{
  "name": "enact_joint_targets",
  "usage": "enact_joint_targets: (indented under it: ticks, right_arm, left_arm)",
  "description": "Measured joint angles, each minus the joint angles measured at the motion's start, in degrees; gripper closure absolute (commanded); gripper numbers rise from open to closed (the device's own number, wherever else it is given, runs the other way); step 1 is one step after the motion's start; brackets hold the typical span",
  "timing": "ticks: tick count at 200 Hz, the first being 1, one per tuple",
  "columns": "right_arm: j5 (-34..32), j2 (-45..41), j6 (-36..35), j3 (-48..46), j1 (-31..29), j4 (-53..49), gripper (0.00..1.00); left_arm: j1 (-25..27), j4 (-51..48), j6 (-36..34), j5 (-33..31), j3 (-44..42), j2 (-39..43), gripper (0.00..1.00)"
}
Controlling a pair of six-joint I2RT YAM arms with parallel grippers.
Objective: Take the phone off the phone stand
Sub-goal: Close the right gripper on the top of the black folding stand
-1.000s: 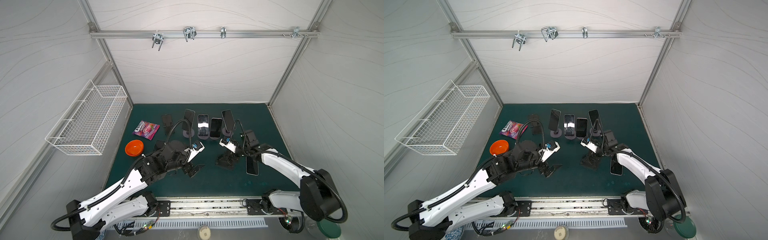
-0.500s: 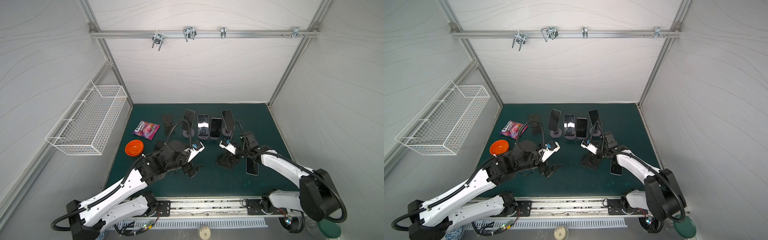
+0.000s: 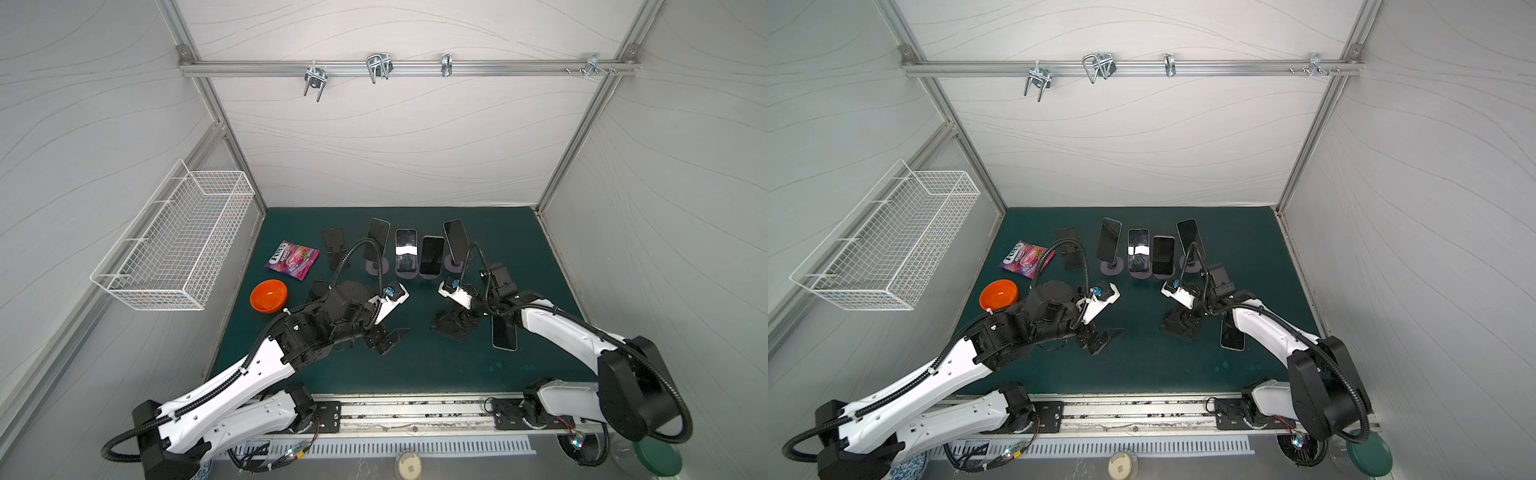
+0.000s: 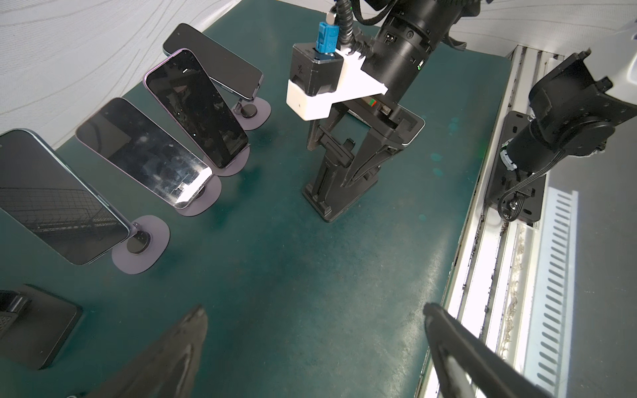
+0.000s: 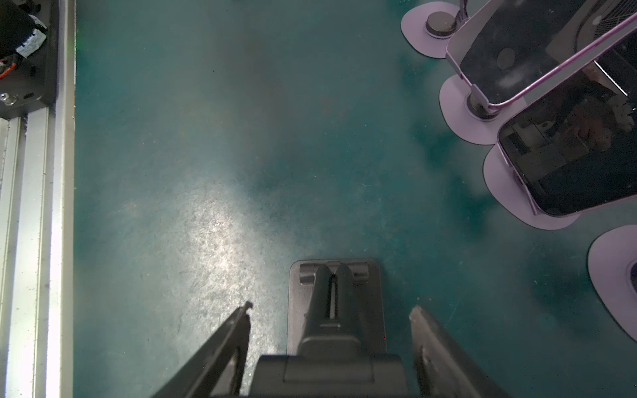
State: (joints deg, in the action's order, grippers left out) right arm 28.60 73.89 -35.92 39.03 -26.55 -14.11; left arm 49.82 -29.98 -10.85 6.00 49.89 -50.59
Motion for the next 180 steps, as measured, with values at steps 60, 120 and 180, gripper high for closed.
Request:
enact_joint_targets:
  ticks: [60,120,180]
  right_arm:
    - [0.0,0.0,-0.2,0.0,0.0,0.0,0.4]
    - [0.0,0.0,-0.5,0.5,0.0,-1.1,0.45]
    - [0.0,0.0,-0.5,1.2,0.0,-2.9,0.47]
  left_arm:
    - [0.0,-0.1,0.1,0.0,-0.7,1.2,0.01]
    - [0.0,-0.2,0.2,-0.5,-1.1,2.9,0.01]
    - [0.0,-0.6,0.9,-1.0,-1.8,4.3,0.01]
